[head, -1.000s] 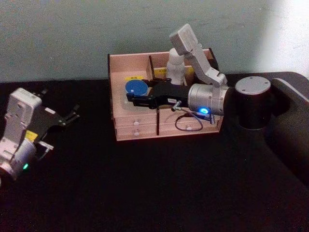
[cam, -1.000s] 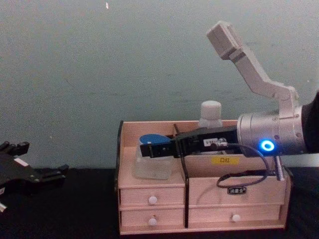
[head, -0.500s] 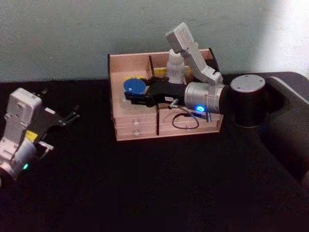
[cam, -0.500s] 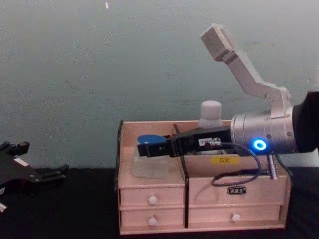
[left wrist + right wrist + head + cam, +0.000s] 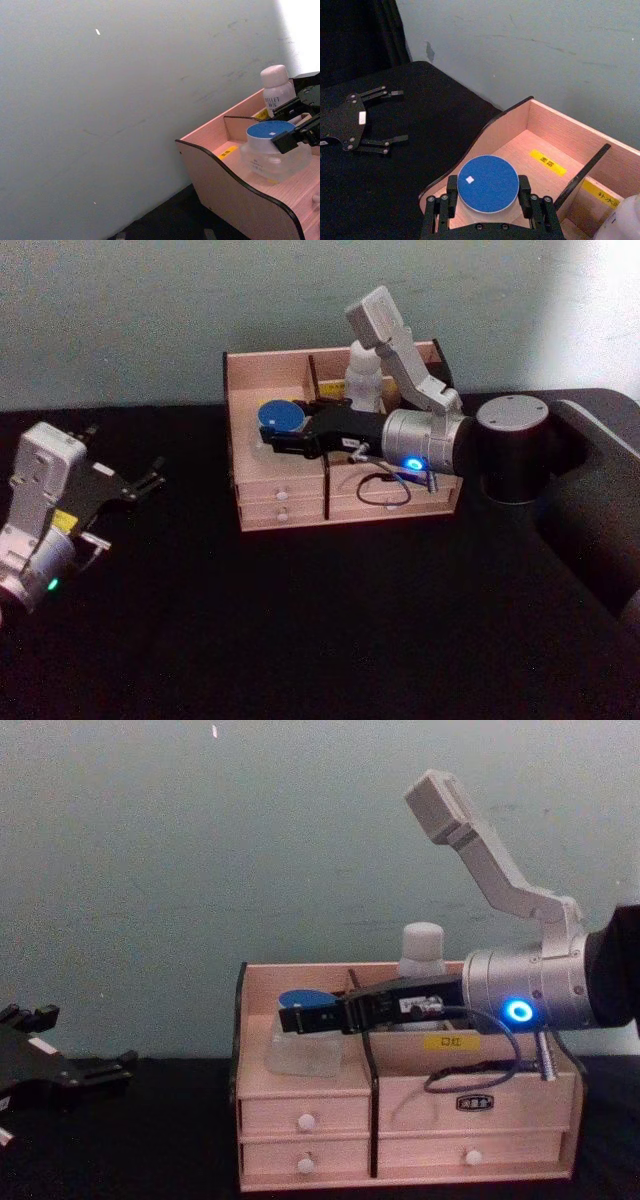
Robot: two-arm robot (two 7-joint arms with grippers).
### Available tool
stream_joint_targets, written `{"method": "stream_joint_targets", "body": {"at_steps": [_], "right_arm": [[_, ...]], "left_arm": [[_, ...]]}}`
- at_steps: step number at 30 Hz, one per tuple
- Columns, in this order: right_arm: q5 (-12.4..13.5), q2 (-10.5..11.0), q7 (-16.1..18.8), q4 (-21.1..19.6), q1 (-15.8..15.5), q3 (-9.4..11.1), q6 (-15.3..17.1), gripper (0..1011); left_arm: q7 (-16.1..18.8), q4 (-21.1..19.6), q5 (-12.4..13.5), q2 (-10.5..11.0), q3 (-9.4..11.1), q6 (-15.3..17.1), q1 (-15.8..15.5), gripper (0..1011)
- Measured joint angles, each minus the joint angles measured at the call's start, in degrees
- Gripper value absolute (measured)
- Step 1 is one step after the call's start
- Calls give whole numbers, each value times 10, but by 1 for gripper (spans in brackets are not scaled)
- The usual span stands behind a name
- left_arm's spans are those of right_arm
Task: Pick up the facial cleanser and watermelon frost from the table and place them into the tiered storage box.
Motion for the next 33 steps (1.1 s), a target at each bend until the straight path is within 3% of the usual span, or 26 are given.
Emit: {"method": "stream_joint_targets", "body": {"at_steps": [24,27,33], "right_arm": [[0,1,0,-1,-1,-1,1,726],[0,1,0,-1,-1,-2,1,760],[0,1,0,-1,-1,-2,1,928]], "left_arm": [[0,0,0,0,0,0,0,1001],[0,0,0,0,0,0,0,1001],[0,0,0,0,0,0,0,1001]]}}
